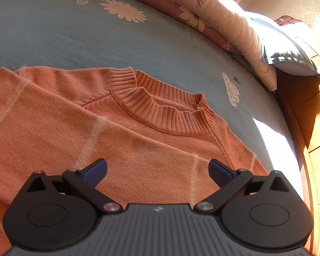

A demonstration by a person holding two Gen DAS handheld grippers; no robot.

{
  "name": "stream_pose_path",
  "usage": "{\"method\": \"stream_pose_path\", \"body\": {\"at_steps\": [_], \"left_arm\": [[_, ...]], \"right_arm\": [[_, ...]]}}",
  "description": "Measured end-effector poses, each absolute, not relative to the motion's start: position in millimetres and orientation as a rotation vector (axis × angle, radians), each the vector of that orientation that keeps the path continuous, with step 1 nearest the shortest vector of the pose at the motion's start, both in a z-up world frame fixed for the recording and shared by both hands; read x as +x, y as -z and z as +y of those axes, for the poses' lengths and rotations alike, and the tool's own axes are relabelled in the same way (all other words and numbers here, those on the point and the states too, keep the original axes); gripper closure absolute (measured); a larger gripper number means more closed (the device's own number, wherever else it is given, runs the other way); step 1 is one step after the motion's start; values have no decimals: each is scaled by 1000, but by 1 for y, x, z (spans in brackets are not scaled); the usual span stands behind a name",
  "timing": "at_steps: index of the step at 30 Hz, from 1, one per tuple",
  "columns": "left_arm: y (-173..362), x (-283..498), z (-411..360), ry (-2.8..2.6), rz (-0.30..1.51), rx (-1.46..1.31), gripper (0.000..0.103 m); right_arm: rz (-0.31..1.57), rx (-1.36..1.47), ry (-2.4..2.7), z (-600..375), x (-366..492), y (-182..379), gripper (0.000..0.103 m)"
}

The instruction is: Fold clothes

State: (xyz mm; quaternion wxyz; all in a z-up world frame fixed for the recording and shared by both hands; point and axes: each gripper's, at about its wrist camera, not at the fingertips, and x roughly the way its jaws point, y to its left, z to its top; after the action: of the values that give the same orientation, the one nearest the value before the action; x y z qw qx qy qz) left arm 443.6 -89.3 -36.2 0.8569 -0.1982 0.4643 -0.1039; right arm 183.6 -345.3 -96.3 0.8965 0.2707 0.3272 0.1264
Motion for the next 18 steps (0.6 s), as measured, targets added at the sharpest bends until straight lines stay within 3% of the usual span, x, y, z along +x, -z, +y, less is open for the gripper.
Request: {"method": "stream_pose_path", "body": {"at_steps": [12,15,18], "left_arm": [[-108,332,-78,283,882,-167,2],[-111,304,-70,308,862,-155,1],[-77,286,-60,316,905,-197,1]], "right_arm": [[708,553,-258,-345,182,93,0],[712,557,-255,-346,181,92,0],[712,558,-253,-346,181,92,0]]}}
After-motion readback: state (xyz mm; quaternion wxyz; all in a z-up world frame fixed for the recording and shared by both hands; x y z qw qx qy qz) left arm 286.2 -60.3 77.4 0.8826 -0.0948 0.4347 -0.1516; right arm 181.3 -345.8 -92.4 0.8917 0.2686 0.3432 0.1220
